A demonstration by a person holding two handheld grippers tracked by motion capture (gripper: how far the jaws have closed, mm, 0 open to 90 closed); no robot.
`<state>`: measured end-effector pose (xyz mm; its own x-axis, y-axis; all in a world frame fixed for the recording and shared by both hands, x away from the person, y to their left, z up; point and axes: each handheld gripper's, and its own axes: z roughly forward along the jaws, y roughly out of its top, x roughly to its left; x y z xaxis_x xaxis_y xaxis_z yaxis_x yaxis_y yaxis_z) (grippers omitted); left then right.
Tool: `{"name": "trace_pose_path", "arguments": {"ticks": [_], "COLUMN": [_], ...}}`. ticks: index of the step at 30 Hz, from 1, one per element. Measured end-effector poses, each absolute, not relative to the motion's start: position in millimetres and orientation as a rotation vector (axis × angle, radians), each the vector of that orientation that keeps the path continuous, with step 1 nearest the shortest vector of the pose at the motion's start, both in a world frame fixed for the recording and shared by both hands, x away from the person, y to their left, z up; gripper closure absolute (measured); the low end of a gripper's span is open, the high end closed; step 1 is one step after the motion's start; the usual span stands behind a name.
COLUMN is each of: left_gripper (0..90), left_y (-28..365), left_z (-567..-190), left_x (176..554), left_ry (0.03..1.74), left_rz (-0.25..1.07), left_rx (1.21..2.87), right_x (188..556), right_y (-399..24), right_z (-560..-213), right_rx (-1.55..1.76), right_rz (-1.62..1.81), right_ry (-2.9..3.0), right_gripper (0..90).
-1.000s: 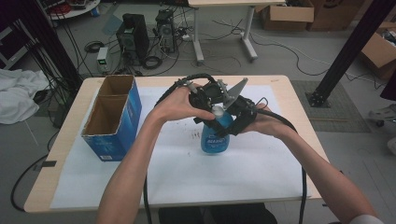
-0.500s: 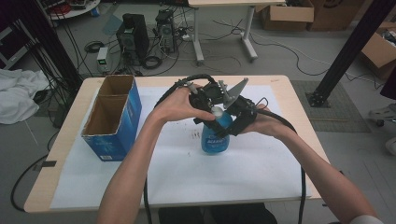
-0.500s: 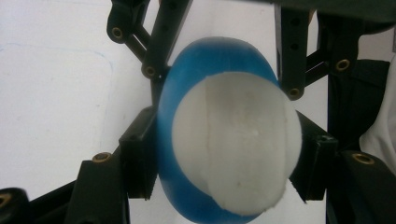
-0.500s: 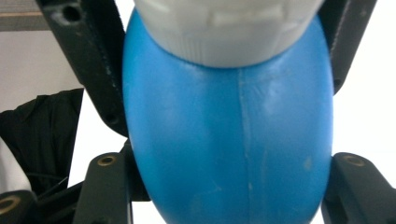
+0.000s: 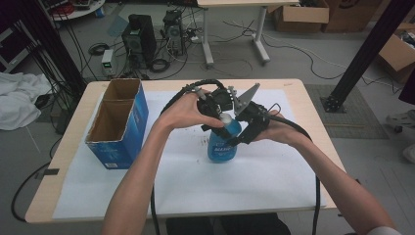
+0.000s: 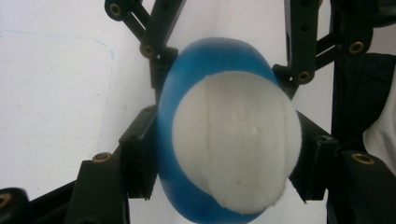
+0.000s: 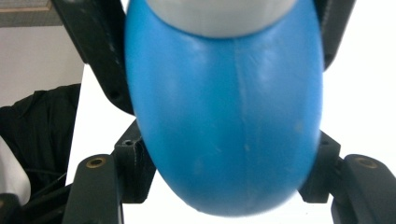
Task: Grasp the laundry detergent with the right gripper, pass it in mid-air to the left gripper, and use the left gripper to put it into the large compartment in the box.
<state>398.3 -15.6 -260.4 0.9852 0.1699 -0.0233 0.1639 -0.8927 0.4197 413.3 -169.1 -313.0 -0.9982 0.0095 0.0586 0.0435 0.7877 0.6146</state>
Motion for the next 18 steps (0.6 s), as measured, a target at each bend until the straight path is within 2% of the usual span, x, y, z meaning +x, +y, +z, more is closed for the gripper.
{"name": "trace_pose_path", "arguments": {"ticks": [18], "left_gripper": [38.1], "left_y": [-15.9], "left_z": [-259.2], "left_x": [396.8], "left_ry": [0.229], "left_rz": [0.015], "left_rx": [2.703], "right_x": [412.2], "right_y": [-170.0], "right_z": [-314.9], "right_rx": [-0.053], "right_rz": [-0.983], "right_ry": [-2.917], "right_gripper": [31.0]}}
